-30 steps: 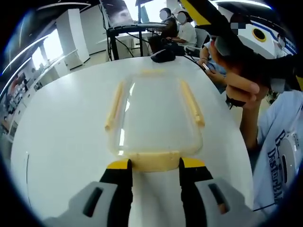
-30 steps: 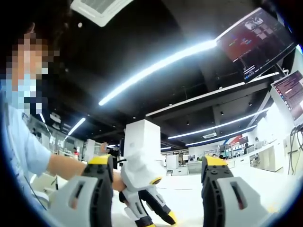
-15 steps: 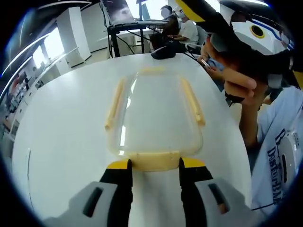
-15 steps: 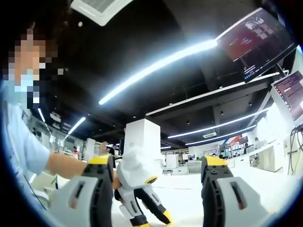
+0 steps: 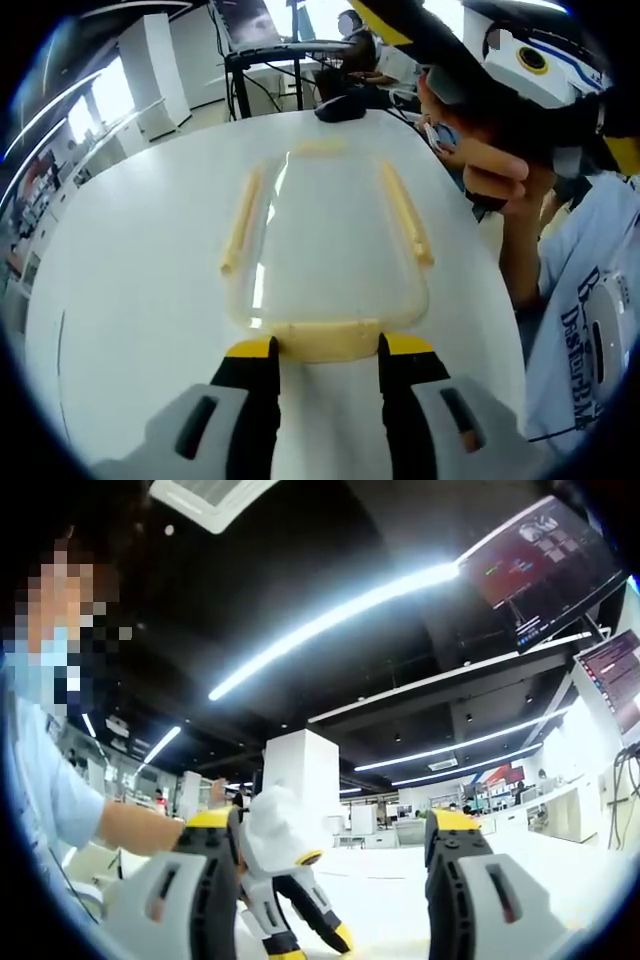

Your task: Snap each plastic latch of the storage box into its locked position after aligning the lid with the box until every specified latch is closed and the lid sits flush.

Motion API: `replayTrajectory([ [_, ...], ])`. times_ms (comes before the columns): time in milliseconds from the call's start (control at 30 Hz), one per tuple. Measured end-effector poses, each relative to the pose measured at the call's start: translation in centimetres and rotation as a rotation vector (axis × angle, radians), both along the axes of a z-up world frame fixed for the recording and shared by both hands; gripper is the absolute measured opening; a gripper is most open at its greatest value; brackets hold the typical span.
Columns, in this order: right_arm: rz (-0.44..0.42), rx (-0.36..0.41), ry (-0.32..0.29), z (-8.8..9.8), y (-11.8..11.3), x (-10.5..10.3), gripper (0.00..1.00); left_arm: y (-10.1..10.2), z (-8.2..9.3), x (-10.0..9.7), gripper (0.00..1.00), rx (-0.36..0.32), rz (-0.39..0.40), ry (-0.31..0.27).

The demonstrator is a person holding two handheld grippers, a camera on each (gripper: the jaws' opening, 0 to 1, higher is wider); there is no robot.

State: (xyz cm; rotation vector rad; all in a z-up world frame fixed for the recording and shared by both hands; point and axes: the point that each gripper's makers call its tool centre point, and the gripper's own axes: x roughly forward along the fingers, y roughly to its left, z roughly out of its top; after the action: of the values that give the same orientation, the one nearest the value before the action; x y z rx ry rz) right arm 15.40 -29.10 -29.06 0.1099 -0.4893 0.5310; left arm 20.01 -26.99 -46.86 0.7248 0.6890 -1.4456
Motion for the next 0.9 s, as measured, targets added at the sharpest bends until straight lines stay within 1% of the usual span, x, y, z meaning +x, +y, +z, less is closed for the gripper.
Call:
replayTrajectory([
  [300,-0.004,-0.001,0.001,-0.1,0.0,0.1,0.76,0.4,0.0,-0.2,0.38,0.003,0.002,-0.004],
  [900,-0.007,-0.006,-0.002,-0.1,-0.1,0.0,0.75,1.4,-0.1,-1.3,0.38,0.018,-0.002,-0.004],
])
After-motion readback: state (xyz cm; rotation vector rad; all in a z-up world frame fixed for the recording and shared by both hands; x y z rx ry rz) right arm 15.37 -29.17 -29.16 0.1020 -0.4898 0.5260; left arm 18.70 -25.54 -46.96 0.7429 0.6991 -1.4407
